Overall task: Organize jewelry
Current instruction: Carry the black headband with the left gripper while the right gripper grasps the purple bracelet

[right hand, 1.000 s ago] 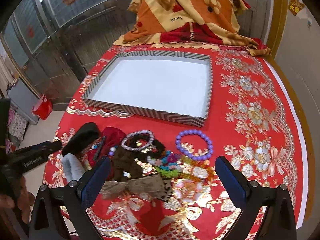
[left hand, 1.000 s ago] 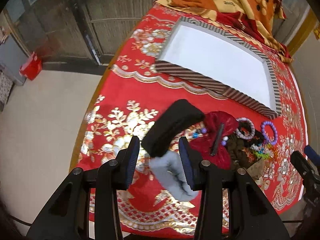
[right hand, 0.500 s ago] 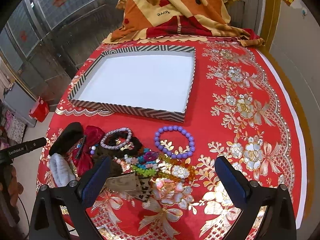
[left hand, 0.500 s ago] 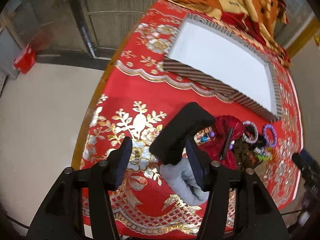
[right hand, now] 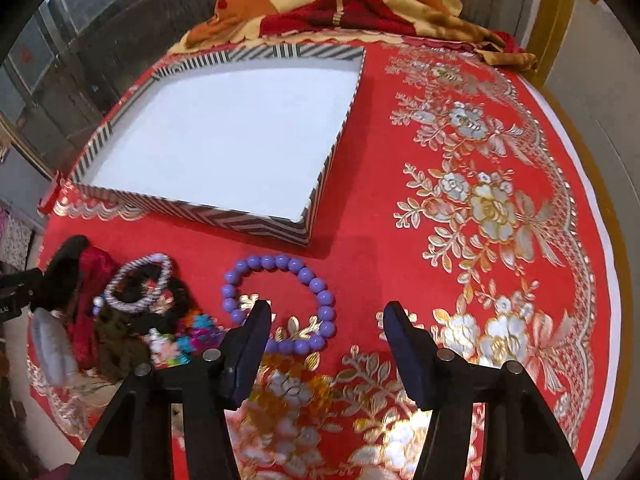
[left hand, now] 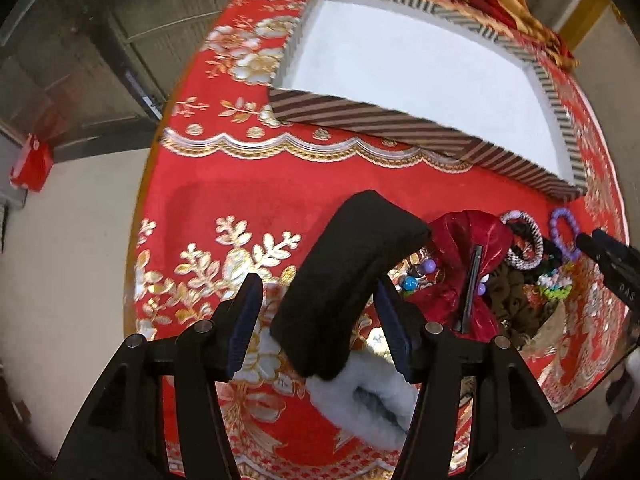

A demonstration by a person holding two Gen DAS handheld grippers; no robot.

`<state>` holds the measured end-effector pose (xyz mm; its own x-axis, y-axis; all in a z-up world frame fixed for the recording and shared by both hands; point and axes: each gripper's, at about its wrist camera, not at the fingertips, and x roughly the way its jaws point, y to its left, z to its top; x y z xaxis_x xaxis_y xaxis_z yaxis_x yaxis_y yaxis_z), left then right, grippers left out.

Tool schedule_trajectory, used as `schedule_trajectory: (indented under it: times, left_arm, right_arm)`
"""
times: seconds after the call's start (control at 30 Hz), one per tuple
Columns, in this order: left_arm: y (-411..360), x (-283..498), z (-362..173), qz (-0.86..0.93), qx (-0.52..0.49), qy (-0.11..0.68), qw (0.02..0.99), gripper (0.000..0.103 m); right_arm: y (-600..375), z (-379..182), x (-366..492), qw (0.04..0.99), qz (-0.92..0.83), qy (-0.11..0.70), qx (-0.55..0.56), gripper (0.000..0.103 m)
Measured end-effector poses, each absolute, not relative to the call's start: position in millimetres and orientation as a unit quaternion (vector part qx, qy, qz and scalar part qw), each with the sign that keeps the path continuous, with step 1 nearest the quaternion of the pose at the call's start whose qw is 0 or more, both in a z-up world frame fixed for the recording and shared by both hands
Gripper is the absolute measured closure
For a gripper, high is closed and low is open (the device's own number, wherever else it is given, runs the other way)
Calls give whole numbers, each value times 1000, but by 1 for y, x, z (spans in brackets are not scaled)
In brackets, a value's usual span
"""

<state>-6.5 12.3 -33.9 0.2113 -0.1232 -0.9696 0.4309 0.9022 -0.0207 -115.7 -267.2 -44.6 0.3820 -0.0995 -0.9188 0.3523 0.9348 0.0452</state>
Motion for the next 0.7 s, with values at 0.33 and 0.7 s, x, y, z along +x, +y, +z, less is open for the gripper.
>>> schedule_trajectory:
  times: [0.33, 0.7]
  left_arm:
    - [2, 10, -46, -181, 132, 601, 768, 66]
    - [8, 23, -8, -200, 101, 571, 790, 88]
  right_arm:
    - [-271, -55, -103, 832, -113, 535, 91, 69]
    - [-268, -23, -110, 850, -78, 511, 106, 94]
